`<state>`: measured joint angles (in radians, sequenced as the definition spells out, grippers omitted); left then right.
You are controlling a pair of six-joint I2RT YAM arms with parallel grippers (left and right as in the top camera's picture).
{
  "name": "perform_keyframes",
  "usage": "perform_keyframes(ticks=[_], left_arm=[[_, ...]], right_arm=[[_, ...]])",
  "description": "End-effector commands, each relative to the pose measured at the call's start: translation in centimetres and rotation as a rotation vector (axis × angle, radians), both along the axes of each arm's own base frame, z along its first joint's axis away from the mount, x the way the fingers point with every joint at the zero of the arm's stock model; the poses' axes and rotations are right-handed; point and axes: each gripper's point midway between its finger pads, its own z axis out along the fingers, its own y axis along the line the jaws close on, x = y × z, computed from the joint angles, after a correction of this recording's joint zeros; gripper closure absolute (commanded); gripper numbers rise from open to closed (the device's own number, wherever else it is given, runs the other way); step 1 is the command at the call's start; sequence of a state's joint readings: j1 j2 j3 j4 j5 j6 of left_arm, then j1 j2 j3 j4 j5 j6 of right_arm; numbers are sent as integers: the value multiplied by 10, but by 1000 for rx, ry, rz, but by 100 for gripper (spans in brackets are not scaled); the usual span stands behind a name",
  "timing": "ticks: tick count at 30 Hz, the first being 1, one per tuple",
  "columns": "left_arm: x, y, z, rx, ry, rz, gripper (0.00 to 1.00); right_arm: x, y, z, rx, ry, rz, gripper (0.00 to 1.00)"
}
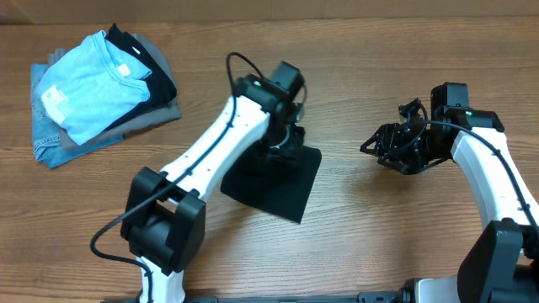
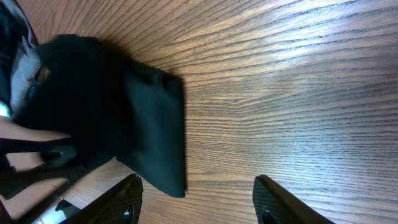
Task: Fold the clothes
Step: 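Fold the lifted end over the bundle with the left gripper, right gripper pressing it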
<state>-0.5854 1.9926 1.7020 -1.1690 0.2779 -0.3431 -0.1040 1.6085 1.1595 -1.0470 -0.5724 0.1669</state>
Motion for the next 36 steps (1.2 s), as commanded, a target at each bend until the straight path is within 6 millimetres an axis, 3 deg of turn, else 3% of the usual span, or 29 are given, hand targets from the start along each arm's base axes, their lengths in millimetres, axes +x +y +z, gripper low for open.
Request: perform_keyframes(ticks=[1,5,12,14,15,17,18,20,24,27,31,36], left_arm=[[-9,-9,0,34,-23,25,27],[-12,-6,-1,52,-13,22,28],[-2,40,2,111,43,87,45],[2,58,1,130,57,102,50],[7,72,1,146,60,120,59],[15,90,1,155,63,151,65],[18,96,1,147,65,167,63],[22,99,3,93,81,182,49],[26,72,18,-165,108,115,48],[28,79,16,-145,105,122,51],[28,81,16,-146,100,113,36],[28,91,12,-86,87,96,27]], right_arm=[[5,0,8,0,-36,7,39],[2,0,8,1,-25,7,38],[1,3,10,14,-37,29,38],[2,14,18,79,-88,96,39],[0,27,28,154,-140,163,39],[-3,42,38,231,-171,214,39],[-5,49,40,247,-171,234,38],[-10,64,40,250,-171,283,35],[-16,96,27,177,-136,332,32],[-22,105,2,12,-45,268,23],[-44,136,-14,-9,-32,362,12],[-60,163,-36,-46,26,379,13]])
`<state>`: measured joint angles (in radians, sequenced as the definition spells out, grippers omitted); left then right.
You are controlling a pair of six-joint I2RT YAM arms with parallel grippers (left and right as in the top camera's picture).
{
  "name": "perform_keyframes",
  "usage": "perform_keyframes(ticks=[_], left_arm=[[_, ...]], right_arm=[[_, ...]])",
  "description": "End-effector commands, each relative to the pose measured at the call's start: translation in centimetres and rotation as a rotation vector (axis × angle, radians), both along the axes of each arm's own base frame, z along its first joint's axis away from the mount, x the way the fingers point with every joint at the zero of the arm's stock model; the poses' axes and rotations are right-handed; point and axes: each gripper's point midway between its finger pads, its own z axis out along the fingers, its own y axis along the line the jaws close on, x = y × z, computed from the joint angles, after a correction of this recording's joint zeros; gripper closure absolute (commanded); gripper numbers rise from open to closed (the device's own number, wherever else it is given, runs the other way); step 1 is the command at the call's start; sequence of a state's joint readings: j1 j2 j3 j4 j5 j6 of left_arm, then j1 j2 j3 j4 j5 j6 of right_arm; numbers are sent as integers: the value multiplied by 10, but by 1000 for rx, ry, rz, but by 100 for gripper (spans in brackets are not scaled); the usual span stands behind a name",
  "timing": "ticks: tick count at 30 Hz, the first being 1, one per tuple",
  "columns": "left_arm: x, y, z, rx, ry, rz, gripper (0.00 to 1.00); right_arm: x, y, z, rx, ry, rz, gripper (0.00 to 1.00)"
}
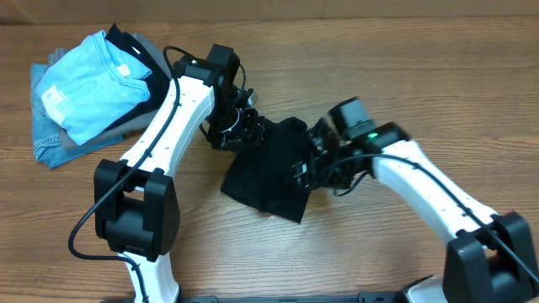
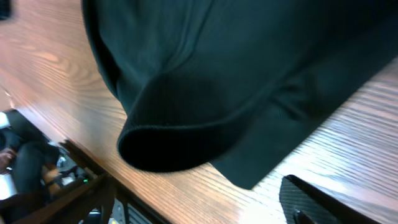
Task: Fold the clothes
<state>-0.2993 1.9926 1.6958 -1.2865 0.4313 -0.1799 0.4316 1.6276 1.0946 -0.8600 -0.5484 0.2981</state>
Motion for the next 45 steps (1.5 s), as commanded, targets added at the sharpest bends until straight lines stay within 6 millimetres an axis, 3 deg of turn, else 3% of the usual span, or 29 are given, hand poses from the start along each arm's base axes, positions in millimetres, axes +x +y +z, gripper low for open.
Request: perform_keyframes(ticks=[1,6,11,14,15,16,24,28,31,34,37,40,45], left_arm=[[2,14,3,57,-40,-27,26],[3,33,-3,170,-51,-30,22],[3,41,-4,215,-55,-32,20],[3,41,-5,218,-57,-32,18],[3,41,-5,220,-58,-32,18],[3,42,-5,222,-58,-32,18],[3,46,-5,244,-59,-35,11],[4,46,-6,243,-68,-52,8],[4,46,-6,245,-68,-52,8],[7,45,-6,241,-82,-50,7],[18,41,-6,227,-127,-43,7],[33,37,-5,211,-185,-32,4],[57,23,-9,143,-290,-34,0]], right_arm=[[-6,14,-17,-49,31,-22,17],[-3,40,-10,20,-34,24,24],[-3,41,-13,8,-13,-8,28],[-5,39,-21,-9,22,-23,62],[-7,38,-26,-22,46,-30,86],[-10,35,-28,-35,61,-31,96],[-28,-37,-48,-345,176,-145,96],[-36,-51,-49,-400,203,-137,69],[-34,-71,-52,-488,207,-201,67],[-17,-77,-45,-456,174,-239,67],[15,-78,-30,-364,76,-270,64],[48,-78,-17,-248,-5,-328,47],[80,-66,-4,-63,-85,-336,38]])
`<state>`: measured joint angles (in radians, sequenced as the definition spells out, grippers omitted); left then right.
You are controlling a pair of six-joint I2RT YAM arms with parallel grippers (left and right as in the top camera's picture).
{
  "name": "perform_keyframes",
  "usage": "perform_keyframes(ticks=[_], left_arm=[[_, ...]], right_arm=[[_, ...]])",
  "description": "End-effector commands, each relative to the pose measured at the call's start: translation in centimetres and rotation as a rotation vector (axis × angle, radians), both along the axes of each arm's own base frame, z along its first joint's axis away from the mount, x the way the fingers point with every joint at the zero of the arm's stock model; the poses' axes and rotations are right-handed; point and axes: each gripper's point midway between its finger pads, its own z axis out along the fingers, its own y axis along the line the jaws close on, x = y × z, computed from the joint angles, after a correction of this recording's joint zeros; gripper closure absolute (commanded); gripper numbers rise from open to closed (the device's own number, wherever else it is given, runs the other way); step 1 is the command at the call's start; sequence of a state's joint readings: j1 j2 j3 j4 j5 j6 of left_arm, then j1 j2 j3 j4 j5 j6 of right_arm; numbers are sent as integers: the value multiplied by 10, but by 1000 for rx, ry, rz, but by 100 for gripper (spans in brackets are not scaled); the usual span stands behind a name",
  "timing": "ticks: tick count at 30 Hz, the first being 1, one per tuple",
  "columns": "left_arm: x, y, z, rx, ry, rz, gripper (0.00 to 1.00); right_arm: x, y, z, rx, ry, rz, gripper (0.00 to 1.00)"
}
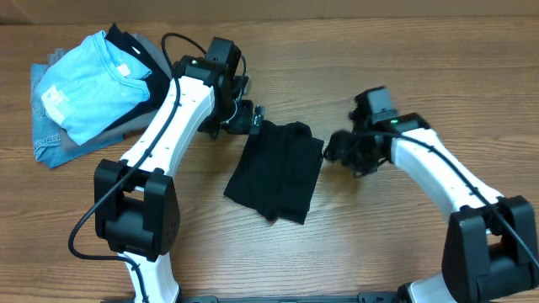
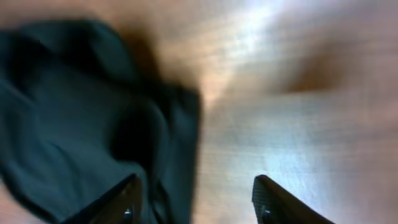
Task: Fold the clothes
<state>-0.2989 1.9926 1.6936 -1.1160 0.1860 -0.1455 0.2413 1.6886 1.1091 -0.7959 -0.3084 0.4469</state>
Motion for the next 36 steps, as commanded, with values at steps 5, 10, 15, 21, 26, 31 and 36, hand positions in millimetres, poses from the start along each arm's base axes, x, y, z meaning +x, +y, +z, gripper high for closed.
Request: perform_keyframes(ticks=[5,10,15,21,26,31,36], left_arm=[[11,-13,-18,-96,-79,-53,0],[0,-20,-44,-149,-59,-61,0],[-7,-21,-63,-165,-54,-64,2],[-9,-19,-66,-165,-51,-62,11],[-9,-19,-66,-165,-52,-62,11],[-8,-19,-66,-163,-57,-61,12],[-8,-18,-66,-162,-54,-59,7]], right_arm=[[19,32,14,147,-94,88,41],[18,49,3,198,-94,167,75],[20,53,7,227,-106,178,89],[16,9,13,71,-59,91,96],[8,-8,12,-1,-23,63,96],[6,-21,7,-71,8,-12,96],[3,-47,1,-193,41,-119,75]])
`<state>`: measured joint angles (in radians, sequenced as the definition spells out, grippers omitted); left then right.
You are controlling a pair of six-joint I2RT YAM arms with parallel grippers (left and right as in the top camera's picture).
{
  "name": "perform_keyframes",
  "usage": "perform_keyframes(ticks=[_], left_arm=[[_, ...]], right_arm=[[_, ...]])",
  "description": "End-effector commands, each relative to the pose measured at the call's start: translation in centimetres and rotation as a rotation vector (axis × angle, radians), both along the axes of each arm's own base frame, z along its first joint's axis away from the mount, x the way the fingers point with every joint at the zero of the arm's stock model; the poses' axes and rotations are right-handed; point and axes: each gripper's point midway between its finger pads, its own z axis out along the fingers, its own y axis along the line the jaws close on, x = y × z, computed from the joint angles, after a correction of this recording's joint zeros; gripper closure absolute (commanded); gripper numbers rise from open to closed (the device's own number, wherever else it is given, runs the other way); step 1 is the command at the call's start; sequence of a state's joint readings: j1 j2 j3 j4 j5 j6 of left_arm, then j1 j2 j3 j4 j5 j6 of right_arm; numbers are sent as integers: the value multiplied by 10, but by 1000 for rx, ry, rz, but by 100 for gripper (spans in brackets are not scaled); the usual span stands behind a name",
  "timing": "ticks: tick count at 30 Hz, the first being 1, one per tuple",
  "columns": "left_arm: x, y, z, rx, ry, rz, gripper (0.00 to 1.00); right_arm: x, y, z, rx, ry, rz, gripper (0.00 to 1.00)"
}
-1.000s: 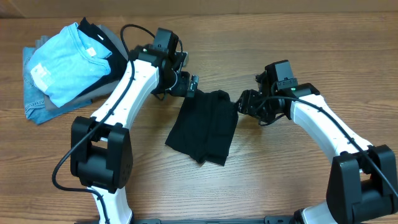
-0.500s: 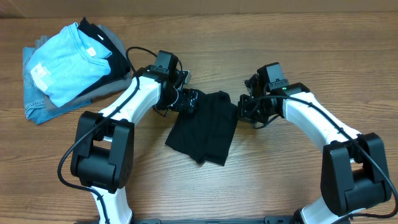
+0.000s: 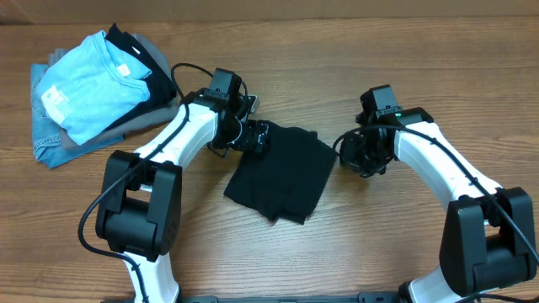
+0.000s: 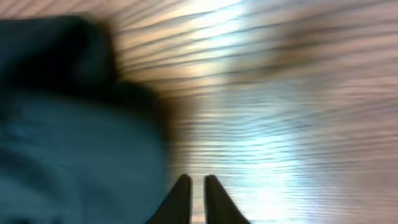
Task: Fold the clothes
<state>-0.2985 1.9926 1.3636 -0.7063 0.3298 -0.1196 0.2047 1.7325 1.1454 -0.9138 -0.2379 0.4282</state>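
Observation:
A black garment (image 3: 282, 172) lies folded in a rough rectangle at the middle of the table. My left gripper (image 3: 257, 136) rests at its upper left corner; dark fingers against dark cloth hide how the jaws stand. My right gripper (image 3: 347, 156) sits just off the garment's right edge. In the right wrist view the right gripper (image 4: 196, 179) shows its two fingertips almost touching, with only bare wood in the thin gap. The black garment (image 4: 74, 137) fills the left of that blurred view.
A pile of clothes sits at the table's far left, with a light blue shirt (image 3: 88, 80) on top of black, grey and denim pieces. Both white arms reach in from the front edge, the left arm (image 3: 181, 139) passing close to the pile.
My right gripper was open beside the garment's right edge and is now shut, still next to that edge. My left gripper has moved down onto the upper left corner. The garment's upper right reaches further right.
First my left gripper was on the black garment while my right stood open far to the right. Then both grippers were at the cloth, the right one at a raised fold. Afterwards the garment lay flat with the right gripper open off its edge, and now shut there.

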Motion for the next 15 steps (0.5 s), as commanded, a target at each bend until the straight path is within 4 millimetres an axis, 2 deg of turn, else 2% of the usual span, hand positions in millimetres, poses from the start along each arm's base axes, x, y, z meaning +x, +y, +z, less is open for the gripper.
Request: perform_keyframes(ticks=[1,3,5,9,11,15], left_arm=[[0,5,5,-9,-8,-3,6],[-2,7,5,-24,5,2,4],[-4,8,8,-49,26,7,3],[-9,11,19,-124,79,1,2],[-13,11,27,-174,100,-15,2],[-23,10,40,-262,140,-58,1]], right_arm=[[13,-19,13,-84,-55,-76,62],[9,-9,15,-23,-48,-10,55],[0,7,19,68,-38,94,53],[-32,36,32,253,28,271,48],[-44,43,34,290,61,306,46],[-60,55,27,288,98,335,43]])
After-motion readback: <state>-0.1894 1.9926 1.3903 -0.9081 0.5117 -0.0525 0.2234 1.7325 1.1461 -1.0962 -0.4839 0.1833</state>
